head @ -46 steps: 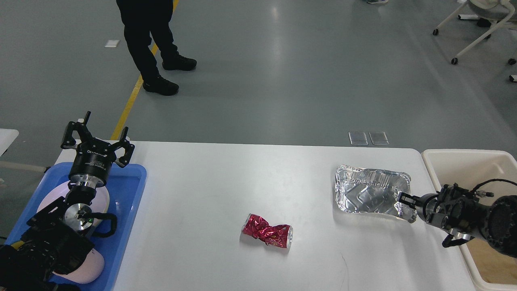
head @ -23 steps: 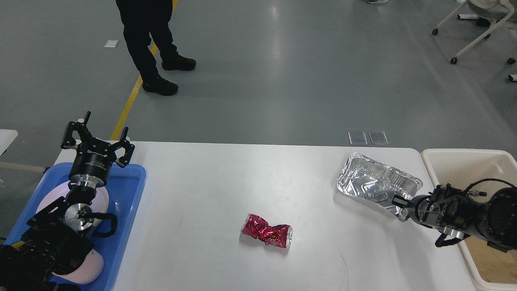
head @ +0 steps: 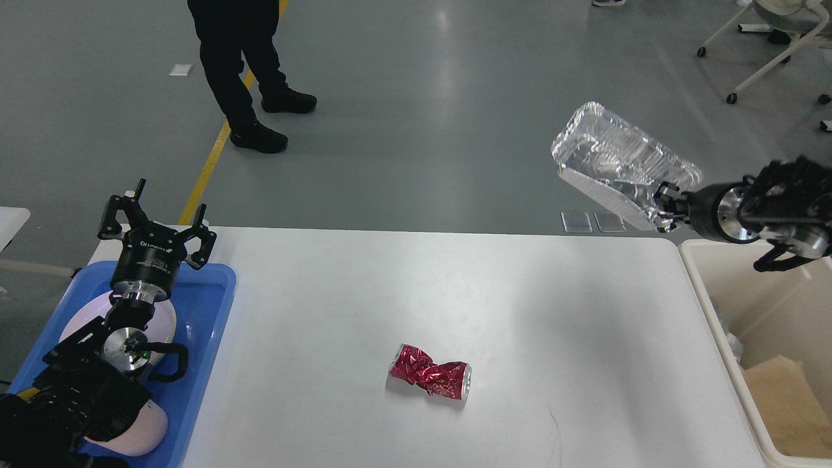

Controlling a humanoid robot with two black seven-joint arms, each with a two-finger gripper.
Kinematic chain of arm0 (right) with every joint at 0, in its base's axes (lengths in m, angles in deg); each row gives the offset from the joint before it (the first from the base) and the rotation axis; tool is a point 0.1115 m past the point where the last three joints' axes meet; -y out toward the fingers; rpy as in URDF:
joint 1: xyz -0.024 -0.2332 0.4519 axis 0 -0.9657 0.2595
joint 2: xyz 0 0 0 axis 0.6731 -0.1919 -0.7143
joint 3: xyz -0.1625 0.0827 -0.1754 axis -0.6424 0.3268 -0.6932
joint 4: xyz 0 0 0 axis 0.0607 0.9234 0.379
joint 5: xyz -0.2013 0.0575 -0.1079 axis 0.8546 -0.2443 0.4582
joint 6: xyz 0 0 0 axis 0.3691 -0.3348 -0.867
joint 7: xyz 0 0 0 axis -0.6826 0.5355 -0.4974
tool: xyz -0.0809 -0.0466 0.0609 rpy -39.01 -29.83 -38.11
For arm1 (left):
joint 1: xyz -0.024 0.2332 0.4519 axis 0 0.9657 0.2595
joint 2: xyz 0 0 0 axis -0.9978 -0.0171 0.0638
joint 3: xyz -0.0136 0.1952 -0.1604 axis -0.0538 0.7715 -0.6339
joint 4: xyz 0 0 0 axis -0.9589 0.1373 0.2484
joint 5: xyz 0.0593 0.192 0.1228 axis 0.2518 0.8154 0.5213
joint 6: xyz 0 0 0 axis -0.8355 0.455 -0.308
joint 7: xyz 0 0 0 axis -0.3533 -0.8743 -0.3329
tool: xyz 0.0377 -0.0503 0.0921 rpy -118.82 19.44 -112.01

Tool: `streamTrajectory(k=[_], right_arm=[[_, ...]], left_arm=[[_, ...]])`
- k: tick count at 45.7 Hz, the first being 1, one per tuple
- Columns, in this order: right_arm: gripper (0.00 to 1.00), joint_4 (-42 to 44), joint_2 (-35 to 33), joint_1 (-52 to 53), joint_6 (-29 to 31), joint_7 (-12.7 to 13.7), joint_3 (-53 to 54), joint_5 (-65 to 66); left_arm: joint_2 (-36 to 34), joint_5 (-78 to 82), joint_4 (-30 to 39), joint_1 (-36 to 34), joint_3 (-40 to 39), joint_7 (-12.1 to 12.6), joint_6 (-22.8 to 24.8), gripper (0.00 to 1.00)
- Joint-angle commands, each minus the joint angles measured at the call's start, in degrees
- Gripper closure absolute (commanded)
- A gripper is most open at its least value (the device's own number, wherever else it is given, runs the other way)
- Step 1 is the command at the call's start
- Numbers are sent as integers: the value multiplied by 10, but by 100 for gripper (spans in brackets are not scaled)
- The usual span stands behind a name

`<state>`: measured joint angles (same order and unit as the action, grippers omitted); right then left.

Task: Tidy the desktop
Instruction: 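Lift the foil tray with the right gripper and drop it into the bin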

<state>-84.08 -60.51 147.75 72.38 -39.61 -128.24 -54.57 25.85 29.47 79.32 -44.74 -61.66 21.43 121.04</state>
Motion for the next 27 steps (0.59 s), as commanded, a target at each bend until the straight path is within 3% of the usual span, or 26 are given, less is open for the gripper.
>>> streamTrajectory(k=[1,6,14,27], right_arm=[[100,-5,-12,82,79,0,-18,1],[100,-4,-23,117,113,0,-21,1],[100,34,-41,96,103,5,-48,-1],[100,247,-95,-164,92,9,-59,-11]], left_arm=[[1,0,0,0,0,0,1,4],[1,0,0,0,0,0,0,4],[0,0,0,0,-1,0,0,4],[1,0,0,0,-1,0,0,4]])
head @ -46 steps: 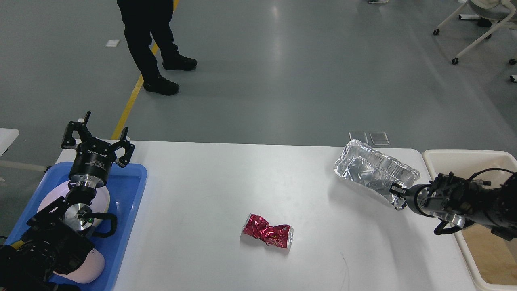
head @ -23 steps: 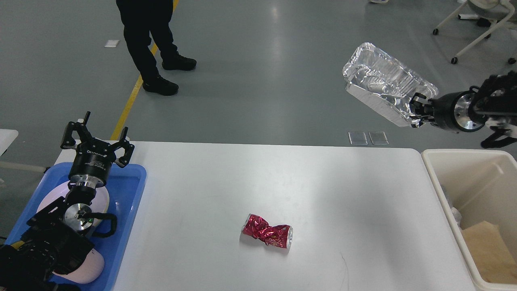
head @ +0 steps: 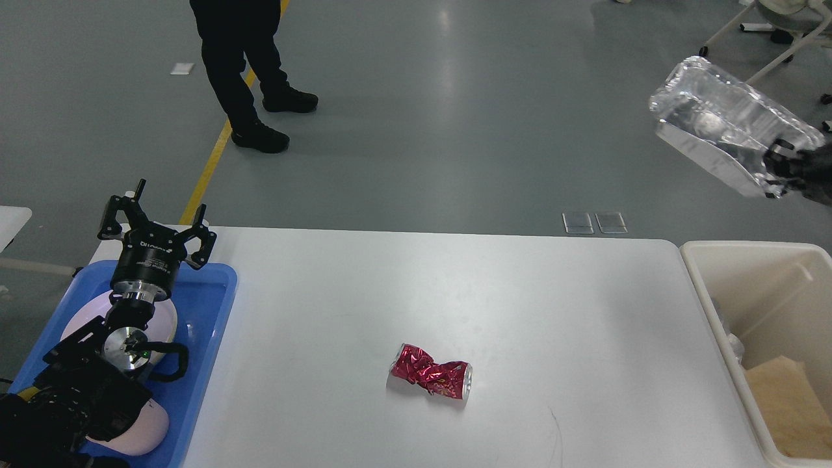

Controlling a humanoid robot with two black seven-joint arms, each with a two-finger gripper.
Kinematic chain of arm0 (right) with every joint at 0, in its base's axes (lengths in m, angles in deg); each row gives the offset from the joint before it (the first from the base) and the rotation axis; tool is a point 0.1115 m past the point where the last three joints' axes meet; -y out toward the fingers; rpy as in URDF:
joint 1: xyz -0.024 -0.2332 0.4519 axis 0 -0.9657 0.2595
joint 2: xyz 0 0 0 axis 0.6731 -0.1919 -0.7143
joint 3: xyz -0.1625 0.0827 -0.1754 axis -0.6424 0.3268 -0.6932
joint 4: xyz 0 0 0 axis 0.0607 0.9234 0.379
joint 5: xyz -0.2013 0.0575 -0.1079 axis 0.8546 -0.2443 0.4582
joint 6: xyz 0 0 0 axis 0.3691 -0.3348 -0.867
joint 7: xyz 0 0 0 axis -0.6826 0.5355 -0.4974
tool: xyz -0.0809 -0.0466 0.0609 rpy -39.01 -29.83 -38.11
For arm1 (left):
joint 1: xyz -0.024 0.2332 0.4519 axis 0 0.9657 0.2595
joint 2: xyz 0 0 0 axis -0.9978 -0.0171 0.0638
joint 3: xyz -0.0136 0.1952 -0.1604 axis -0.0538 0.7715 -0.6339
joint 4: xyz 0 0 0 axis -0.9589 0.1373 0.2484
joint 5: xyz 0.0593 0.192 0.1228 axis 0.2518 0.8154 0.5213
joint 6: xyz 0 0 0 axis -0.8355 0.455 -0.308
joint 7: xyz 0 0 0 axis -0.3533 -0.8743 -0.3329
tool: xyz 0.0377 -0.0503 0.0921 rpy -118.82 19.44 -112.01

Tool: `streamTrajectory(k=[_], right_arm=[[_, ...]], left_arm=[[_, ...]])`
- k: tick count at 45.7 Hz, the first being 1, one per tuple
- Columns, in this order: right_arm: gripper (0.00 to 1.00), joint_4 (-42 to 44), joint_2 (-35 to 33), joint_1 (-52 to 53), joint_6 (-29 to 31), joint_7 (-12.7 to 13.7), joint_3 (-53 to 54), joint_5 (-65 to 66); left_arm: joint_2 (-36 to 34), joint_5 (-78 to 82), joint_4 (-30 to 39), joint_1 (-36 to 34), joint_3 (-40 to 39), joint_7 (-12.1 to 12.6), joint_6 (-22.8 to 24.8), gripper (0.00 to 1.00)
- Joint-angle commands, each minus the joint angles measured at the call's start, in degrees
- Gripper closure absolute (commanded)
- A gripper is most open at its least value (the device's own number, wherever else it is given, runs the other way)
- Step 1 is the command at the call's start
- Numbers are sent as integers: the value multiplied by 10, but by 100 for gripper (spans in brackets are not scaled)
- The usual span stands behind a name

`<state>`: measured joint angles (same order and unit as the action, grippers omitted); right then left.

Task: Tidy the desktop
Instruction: 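Lift the foil tray with the right gripper and drop it into the bin, then reach the right gripper over the crushed red can and grasp it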

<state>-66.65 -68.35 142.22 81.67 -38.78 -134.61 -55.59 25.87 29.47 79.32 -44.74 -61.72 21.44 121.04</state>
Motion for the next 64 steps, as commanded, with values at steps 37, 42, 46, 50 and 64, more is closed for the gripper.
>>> streamTrajectory(k=[37,42,46,50,64], right_arm=[[0,296,32,-519,-122,-2,192,-80],[0,295,59,-490,-122,-2,189,-79],[0,294,88,-432,-121,-2,177,-72],[0,277,124,-361,-119,-2,141,-70],[0,143,343,-136,-114,-2,-40,-48]], left_arm=[[0,0,0,0,0,0,0,4],[0,0,0,0,1,0,1,4],[0,0,0,0,1,0,1,4],[0,0,0,0,1,0,0,4],[0,0,0,0,1,0,0,4]])
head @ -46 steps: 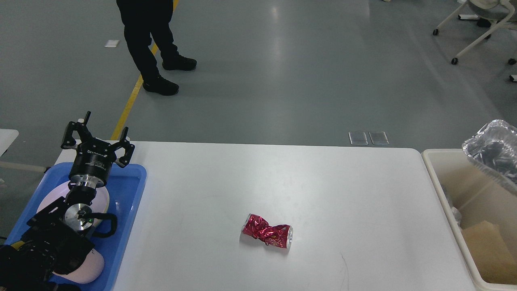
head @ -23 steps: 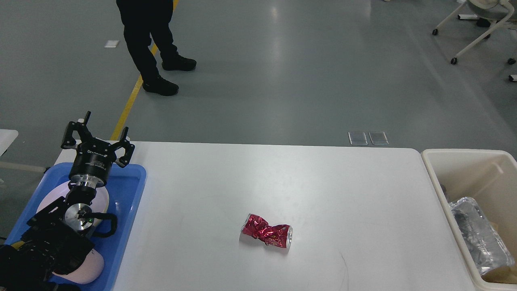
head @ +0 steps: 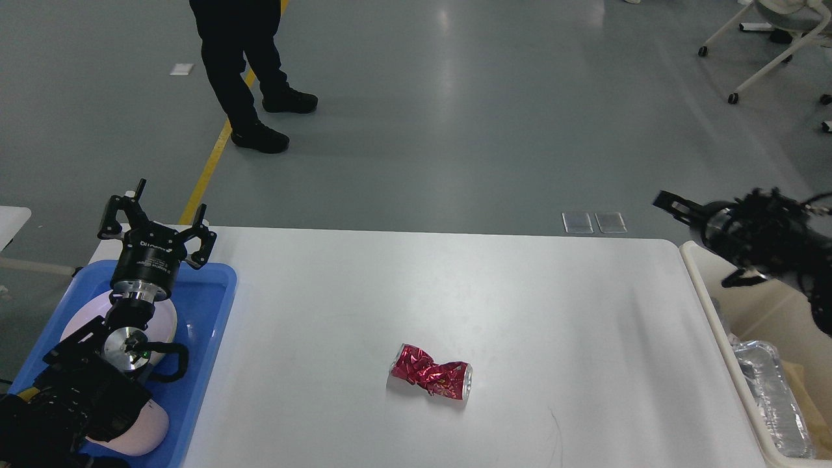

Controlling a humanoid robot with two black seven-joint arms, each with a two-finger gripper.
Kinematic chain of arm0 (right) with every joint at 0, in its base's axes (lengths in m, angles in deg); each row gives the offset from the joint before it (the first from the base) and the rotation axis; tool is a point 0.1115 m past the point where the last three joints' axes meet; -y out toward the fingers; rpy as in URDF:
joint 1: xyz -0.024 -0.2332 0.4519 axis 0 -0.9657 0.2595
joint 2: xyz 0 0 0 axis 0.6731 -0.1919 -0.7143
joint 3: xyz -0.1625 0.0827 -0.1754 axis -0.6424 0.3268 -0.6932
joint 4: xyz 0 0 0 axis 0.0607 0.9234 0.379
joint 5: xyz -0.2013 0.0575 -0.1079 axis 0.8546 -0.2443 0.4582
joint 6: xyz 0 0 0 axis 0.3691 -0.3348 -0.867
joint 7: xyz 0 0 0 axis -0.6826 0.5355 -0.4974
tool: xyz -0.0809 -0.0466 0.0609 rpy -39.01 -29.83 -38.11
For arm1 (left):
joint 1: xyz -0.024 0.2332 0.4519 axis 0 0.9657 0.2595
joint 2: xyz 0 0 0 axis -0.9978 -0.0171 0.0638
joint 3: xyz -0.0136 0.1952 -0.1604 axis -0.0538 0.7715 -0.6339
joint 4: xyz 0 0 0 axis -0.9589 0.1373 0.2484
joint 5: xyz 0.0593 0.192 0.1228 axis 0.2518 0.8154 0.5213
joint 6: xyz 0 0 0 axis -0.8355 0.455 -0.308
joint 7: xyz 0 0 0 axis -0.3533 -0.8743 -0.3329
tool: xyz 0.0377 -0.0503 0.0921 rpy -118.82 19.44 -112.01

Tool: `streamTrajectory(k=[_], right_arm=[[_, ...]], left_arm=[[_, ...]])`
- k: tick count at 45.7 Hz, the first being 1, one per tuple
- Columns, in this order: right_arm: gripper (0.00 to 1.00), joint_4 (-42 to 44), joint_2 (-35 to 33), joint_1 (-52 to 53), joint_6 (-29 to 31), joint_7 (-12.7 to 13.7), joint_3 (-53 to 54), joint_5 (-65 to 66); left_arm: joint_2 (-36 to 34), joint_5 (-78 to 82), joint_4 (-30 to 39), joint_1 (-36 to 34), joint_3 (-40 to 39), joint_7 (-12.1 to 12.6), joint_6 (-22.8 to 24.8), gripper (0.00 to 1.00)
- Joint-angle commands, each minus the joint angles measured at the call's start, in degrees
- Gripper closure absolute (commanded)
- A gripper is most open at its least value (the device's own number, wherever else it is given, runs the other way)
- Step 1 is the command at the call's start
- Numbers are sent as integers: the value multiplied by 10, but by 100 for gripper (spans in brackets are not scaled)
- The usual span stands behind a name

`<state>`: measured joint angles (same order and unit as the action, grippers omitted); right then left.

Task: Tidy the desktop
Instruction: 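Reach the right gripper over the crushed red can and grasp it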

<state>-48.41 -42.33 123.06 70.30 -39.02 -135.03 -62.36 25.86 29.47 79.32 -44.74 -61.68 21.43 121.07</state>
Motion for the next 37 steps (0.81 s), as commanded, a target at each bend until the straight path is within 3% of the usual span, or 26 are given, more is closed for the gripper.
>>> streamTrajectory(k=[1,9,17,27,37], right_arm=[[0,-43,99,61,1,0,-35,32],[0,-100,190,141,58,0,-32,101],[0,-236,233,268,144,-5,-26,117],[0,-393,245,377,152,-5,21,180],[0,-516,242,464,153,-5,140,273]], left_arm=[[0,0,0,0,0,0,0,4],[0,0,0,0,0,0,0,4],[0,0,0,0,0,0,0,4],[0,0,0,0,-1,0,0,4],[0,0,0,0,0,0,0,4]])
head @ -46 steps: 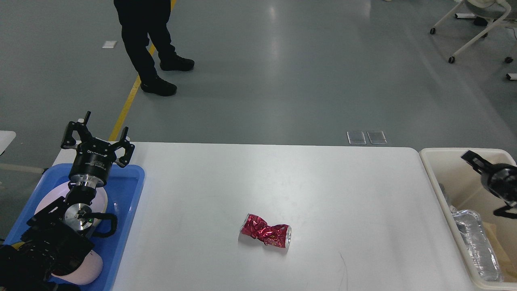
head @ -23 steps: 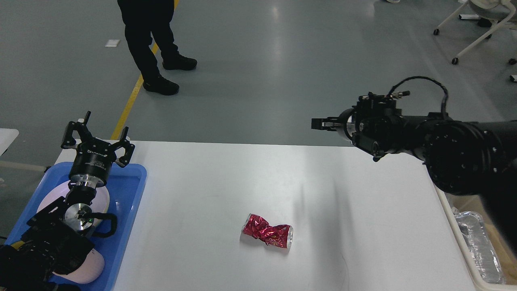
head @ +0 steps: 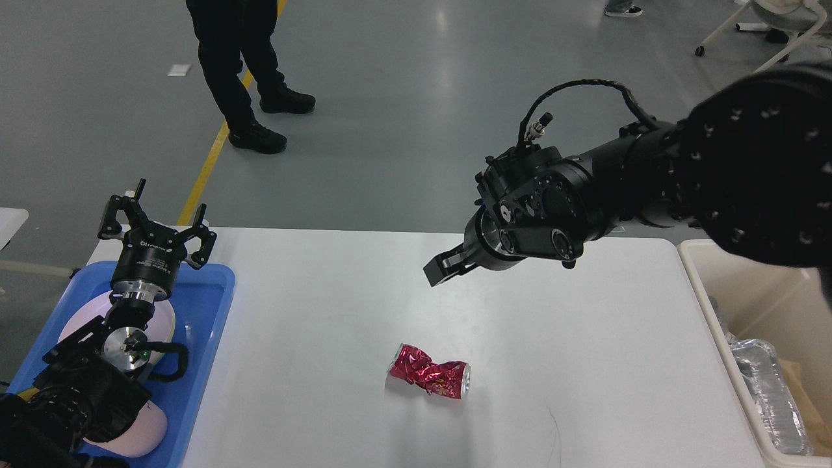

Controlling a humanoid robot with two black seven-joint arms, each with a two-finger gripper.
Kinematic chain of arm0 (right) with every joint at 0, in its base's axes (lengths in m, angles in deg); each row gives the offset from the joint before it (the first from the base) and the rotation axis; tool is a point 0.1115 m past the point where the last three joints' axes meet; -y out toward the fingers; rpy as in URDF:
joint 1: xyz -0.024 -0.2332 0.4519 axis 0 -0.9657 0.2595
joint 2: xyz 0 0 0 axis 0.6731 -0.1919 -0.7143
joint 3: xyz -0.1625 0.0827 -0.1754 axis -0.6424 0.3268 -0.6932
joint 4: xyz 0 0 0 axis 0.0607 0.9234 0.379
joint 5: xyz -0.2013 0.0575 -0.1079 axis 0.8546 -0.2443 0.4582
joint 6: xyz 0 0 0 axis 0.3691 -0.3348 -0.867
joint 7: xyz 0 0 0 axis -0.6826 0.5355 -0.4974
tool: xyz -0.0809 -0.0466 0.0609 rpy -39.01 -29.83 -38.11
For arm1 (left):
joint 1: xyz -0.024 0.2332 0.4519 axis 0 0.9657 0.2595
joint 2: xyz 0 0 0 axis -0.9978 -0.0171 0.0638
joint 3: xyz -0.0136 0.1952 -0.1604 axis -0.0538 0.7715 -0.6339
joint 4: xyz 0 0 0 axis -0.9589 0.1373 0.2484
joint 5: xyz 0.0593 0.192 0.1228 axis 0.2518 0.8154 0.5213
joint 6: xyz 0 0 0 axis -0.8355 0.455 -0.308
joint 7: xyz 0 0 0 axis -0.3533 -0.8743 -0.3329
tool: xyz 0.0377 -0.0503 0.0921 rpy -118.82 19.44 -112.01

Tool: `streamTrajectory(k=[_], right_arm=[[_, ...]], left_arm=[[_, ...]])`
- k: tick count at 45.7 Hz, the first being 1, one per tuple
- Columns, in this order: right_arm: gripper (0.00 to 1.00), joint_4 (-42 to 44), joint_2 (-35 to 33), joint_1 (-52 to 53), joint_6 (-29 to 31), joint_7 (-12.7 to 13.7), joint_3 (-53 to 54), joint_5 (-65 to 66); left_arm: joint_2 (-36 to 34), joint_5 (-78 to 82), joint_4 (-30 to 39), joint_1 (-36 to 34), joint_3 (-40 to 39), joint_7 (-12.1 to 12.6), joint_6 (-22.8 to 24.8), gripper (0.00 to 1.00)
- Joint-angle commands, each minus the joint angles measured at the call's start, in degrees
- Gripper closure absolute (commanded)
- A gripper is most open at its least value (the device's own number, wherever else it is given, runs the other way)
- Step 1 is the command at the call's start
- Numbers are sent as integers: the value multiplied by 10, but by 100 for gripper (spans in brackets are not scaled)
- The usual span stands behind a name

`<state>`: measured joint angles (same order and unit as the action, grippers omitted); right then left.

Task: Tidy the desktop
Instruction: 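Reach the right gripper over the crushed red can and grasp it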

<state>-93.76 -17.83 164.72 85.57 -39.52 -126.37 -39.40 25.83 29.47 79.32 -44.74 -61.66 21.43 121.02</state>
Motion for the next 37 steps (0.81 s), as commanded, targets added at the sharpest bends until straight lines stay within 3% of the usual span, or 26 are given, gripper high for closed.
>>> streamTrajectory(k=[1,10,19,31,37], right_arm=[[0,-76,-4,59,0,0,60,49],[0,-136,-11,116,0,-1,94,96],[0,-109,-5,40,-14,0,92,167],[0,-86,-5,-50,-151,0,82,246],[0,-70,-7,-99,-184,-1,70,289]], left_arm=[[1,0,0,0,-1,0,0,4],[1,0,0,0,-1,0,1,4],[0,0,0,0,-1,0,0,4],[0,0,0,0,0,0,0,4],[0,0,0,0,0,0,0,4]])
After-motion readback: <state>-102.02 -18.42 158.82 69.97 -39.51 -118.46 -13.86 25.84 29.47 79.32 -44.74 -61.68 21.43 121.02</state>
